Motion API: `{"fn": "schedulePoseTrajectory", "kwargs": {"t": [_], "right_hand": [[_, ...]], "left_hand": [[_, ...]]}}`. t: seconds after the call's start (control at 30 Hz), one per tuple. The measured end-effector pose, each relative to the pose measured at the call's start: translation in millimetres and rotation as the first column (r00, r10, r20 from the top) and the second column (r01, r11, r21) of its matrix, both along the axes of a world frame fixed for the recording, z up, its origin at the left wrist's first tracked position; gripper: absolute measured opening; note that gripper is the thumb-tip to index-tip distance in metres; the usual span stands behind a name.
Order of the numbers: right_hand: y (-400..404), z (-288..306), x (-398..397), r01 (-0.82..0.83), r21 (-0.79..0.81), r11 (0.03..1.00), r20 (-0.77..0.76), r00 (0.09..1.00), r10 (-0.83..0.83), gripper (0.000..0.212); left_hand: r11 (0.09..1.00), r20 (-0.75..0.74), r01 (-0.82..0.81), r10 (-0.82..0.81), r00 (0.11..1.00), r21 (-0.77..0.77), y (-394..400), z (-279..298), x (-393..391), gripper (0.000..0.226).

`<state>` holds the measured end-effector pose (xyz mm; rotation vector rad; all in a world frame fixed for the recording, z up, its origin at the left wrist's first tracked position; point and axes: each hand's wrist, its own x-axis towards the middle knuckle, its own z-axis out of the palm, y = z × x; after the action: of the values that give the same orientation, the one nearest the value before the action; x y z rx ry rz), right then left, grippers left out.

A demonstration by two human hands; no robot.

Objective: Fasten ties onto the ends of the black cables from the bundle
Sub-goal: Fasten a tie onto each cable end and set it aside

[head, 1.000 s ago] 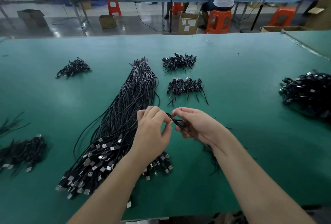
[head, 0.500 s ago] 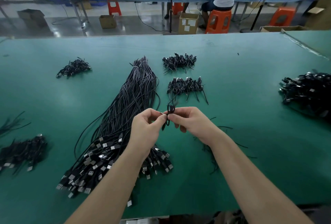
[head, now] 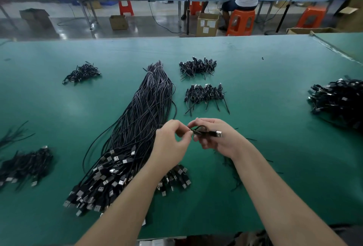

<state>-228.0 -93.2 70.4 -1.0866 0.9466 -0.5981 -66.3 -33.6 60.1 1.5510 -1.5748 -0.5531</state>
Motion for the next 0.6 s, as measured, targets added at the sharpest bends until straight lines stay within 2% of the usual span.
{"fn": "schedulePoseTrajectory", "kwargs": {"t": [0.1, 0.2, 0.3, 0.43, 0.5, 0.6], "right_hand": [[2.9, 1.0, -2.8, -0.053, -0.049, 0.997, 0.087, 0.995, 0.057, 0.025], [3.8, 0.1, -3.7, -0.11, -0.174, 0.979, -0.008, 0.994, 0.11, 0.022], [3.0, -0.2, -0.5, -0.081, -0.313, 0.946, -0.148, 0.988, 0.035, 0.022], [3.2, -0.7, 3.3, -0.013, -0.456, 0.89, -0.22, 0.971, -0.099, 0.02], [2.9, -2.5, 3.3, -0.005, -0.443, 0.896, -0.192, 0.977, -0.089, 0.018], [2.5, -2.0, 1.7, -0.02, -0.394, 0.919, -0.226, 0.971, -0.076, 0.012]], "left_hand": [[0.962, -0.311, -0.047, 0.132, 0.941, 0.267, -5.5, 2.1, 4.6, 0.013], [0.925, -0.462, 0.002, 0.187, 0.867, 0.379, -6.9, 0.9, 9.2, 0.015], [0.943, -0.522, 0.044, 0.143, 0.841, 0.329, -6.0, 0.3, 11.6, 0.01], [0.974, -0.581, 0.029, 0.109, 0.806, 0.223, -4.3, -0.5, 11.5, 0.03], [0.98, -0.599, 0.037, 0.09, 0.796, 0.196, -3.8, -1.6, 11.6, 0.031], [0.982, -0.552, 0.026, 0.084, 0.83, 0.188, -3.6, -1.3, 13.3, 0.013]]}}
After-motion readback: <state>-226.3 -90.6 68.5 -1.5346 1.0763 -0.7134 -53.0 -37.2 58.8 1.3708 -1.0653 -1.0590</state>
